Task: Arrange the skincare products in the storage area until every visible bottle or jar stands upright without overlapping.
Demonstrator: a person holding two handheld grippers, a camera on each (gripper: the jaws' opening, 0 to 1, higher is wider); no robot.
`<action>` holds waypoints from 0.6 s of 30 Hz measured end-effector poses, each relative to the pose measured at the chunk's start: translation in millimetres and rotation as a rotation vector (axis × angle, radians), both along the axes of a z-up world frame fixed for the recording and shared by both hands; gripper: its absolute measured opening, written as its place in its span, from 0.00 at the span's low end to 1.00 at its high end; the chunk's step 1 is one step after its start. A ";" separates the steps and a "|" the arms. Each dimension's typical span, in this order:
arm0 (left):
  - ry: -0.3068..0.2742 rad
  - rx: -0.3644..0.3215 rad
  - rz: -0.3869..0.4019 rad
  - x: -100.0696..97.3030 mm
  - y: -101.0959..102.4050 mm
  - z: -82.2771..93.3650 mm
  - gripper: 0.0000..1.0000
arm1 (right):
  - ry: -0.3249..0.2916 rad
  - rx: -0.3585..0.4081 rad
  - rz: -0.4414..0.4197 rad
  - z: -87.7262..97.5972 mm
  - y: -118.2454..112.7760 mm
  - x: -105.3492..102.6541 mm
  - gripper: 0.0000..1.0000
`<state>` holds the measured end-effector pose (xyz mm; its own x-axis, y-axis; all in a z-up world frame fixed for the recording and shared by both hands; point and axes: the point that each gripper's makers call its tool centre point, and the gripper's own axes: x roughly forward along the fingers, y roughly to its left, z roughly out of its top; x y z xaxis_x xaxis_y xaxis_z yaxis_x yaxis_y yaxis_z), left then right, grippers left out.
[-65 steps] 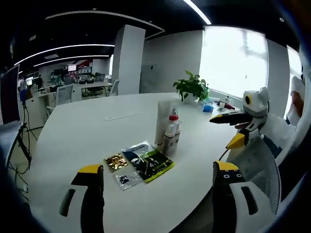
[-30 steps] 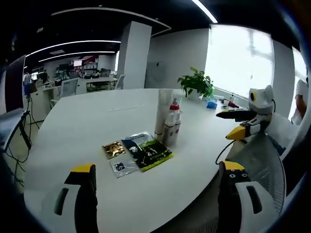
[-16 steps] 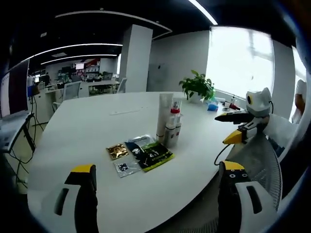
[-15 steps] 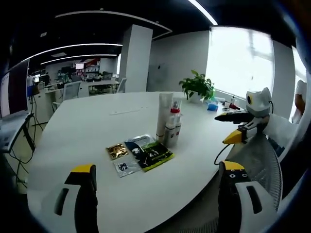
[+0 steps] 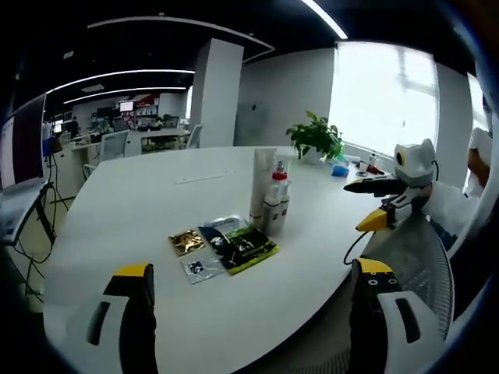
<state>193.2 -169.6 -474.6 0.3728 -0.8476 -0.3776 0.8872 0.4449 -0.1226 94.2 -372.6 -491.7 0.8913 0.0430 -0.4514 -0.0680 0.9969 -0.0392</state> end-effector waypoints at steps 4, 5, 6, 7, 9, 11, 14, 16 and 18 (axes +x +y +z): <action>-0.004 -0.001 -0.003 -0.1 -0.1 0.4 0.99 | 0.006 0.002 0.004 -0.9 1.4 -0.1 0.99; -0.004 0.003 0.000 0.1 0.5 -0.1 0.99 | 0.006 0.002 0.006 -0.9 1.7 -0.1 0.99; -0.005 0.004 0.001 0.5 0.9 -0.3 0.99 | 0.005 0.001 0.007 -0.7 1.8 -0.1 0.99; -0.006 0.003 0.005 -2.7 -1.2 1.1 0.99 | 0.007 0.003 0.010 -1.0 2.6 -0.2 0.99; -0.007 -0.002 0.010 -5.4 -3.1 3.0 0.99 | 0.015 0.004 0.015 -2.4 4.1 -0.3 0.99; -0.008 -0.006 0.009 -6.0 -3.5 4.0 0.99 | 0.020 -0.002 0.017 -3.2 4.2 -0.3 0.99; -0.003 0.005 -0.003 -6.2 -3.8 1.3 0.99 | 0.020 0.000 0.015 -3.2 4.4 -0.1 0.99; -0.014 0.014 -0.003 -4.7 -2.9 0.3 0.99 | 0.018 0.000 0.014 -2.8 4.3 -0.1 0.99; -0.010 0.017 -0.005 -4.2 -2.3 -1.1 0.99 | 0.013 0.005 0.013 -2.2 4.7 0.0 0.99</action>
<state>189.0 -171.9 -475.6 0.3729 -0.8427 -0.3884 0.8904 0.4427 -0.1057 94.1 -367.9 -493.9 0.8848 0.0566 -0.4626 -0.0811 0.9962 -0.0332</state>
